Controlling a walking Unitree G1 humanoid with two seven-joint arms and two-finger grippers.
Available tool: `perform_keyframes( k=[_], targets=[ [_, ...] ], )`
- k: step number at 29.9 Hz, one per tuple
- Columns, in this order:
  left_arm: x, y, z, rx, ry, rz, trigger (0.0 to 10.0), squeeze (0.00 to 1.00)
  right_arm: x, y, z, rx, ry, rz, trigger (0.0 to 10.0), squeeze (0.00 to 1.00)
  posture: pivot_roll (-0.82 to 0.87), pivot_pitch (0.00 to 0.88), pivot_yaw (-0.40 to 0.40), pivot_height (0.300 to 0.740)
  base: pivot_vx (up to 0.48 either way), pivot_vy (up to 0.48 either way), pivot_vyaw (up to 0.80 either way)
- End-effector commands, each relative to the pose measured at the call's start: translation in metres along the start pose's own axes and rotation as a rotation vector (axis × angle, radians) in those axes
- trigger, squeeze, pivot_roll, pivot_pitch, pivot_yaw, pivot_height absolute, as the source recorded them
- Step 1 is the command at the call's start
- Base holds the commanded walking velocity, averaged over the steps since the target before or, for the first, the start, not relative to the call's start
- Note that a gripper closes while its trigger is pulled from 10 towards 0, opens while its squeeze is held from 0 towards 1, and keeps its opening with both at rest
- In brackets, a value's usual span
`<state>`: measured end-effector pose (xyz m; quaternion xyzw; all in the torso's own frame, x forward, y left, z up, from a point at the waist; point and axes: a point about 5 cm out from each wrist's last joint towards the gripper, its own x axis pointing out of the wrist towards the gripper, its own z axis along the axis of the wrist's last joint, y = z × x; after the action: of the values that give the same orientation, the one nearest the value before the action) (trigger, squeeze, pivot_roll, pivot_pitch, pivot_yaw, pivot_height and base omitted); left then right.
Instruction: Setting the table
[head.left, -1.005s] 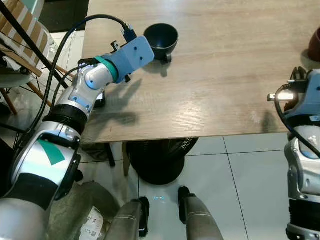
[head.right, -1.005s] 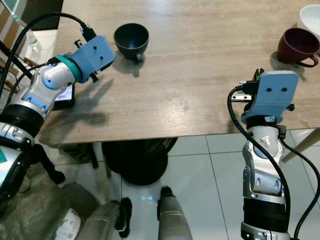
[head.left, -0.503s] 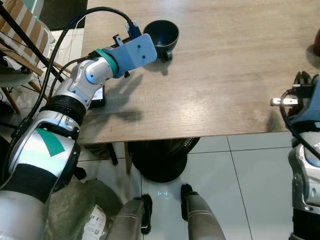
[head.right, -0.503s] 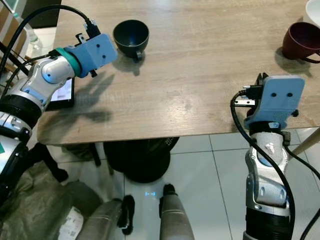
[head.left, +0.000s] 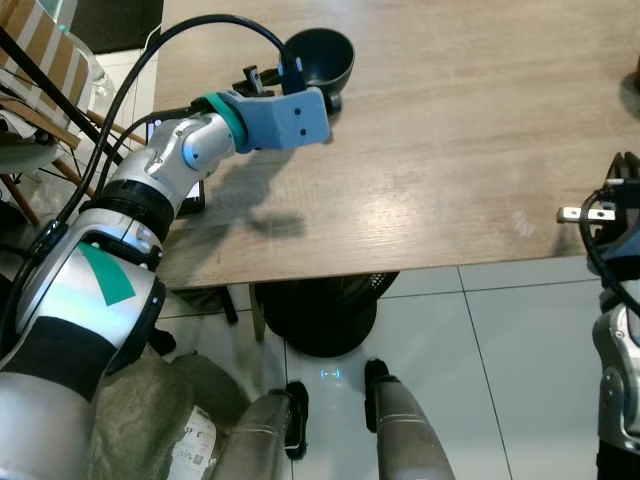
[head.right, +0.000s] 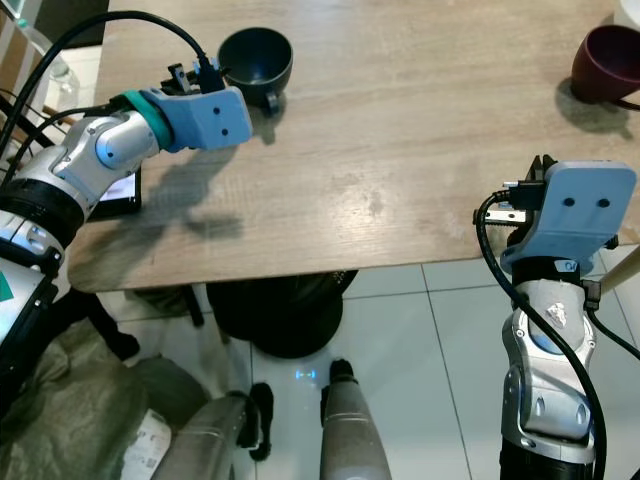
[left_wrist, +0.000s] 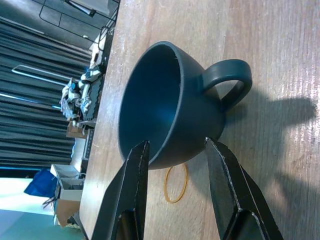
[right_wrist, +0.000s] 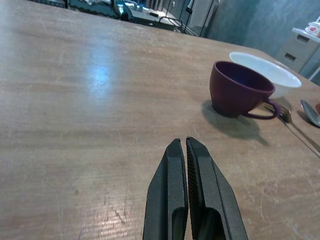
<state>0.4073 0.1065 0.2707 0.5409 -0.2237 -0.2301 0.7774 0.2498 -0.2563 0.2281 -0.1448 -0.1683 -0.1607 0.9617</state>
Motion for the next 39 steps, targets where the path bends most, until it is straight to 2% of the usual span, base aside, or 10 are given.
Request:
perform_keyframes(
  k=[1, 10, 14, 18, 19, 22, 23, 25, 39],
  targets=[
    [-0.0012, -0.0001, -0.0023, 0.03, 0.007, -0.018, 10.0, 0.0, -0.0069, -0.0036, -0.0037, 0.01, 0.028, -0.021, 10.0, 0.0, -0.18, 0.31, 0.172, 0.74, 0.0, 0.0, 0.0],
    [-0.0002, 0.001, -0.006, 0.026, 0.054, -0.022, 10.0, 0.0, -0.0098, -0.0024, -0.0036, 0.012, 0.041, -0.018, 10.0, 0.0, -0.17, 0.321, 0.167, 0.74, 0.0, 0.0, 0.0],
    [0.0001, 0.0012, -0.0068, 0.084, 0.063, -0.021, 10.0, 0.0, -0.0116, -0.0009, -0.0038, 0.015, 0.051, -0.013, 10.0, 0.0, -0.17, 0.325, 0.166, 0.74, 0.0, 0.0, 0.0],
    [0.0, 0.001, -0.007, 0.103, 0.063, -0.021, 10.0, 0.0, -0.0121, -0.0002, -0.0037, 0.016, 0.054, -0.012, 10.0, 0.0, -0.17, 0.325, 0.166, 0.74, 0.0, 0.0, 0.0],
    [-0.0001, 0.0005, -0.007, 0.108, 0.062, -0.02, 9.5, 0.0, -0.0123, 0.0005, -0.0037, 0.018, 0.056, -0.012, 10.0, 0.0, -0.17, 0.322, 0.167, 0.74, 0.0, 0.0, 0.0],
    [-0.0001, 0.0005, -0.007, 0.108, 0.062, -0.02, 9.5, 0.0, -0.0123, 0.0005, -0.0037, 0.018, 0.056, -0.012, 10.0, 0.0, -0.17, 0.322, 0.167, 0.74, 0.0, 0.0, 0.0],
    [0.0, -0.0003, -0.0069, 0.107, 0.06, -0.019, 0.4, 0.0, -0.0122, 0.0009, -0.0037, 0.019, 0.058, -0.013, 10.0, 0.0, -0.17, 0.316, 0.169, 0.74, 0.0, 0.0, 0.0],
    [0.0, -0.0008, -0.0068, 0.102, 0.058, -0.015, 0.0, 0.0, -0.0118, 0.0015, -0.004, 0.021, 0.059, -0.014, 10.0, 0.0, -0.17, 0.31, 0.168, 0.74, 0.0, 0.0, 0.0],
    [-0.0008, 0.0067, -0.0074, 0.097, 0.057, 0.06, 0.0, 0.0, -0.0072, 0.002, -0.0033, 0.025, 0.054, -0.019, 10.0, 0.0, -0.17, 0.287, 0.168, 0.74, 0.0, 0.0, 0.0]
  ],
)
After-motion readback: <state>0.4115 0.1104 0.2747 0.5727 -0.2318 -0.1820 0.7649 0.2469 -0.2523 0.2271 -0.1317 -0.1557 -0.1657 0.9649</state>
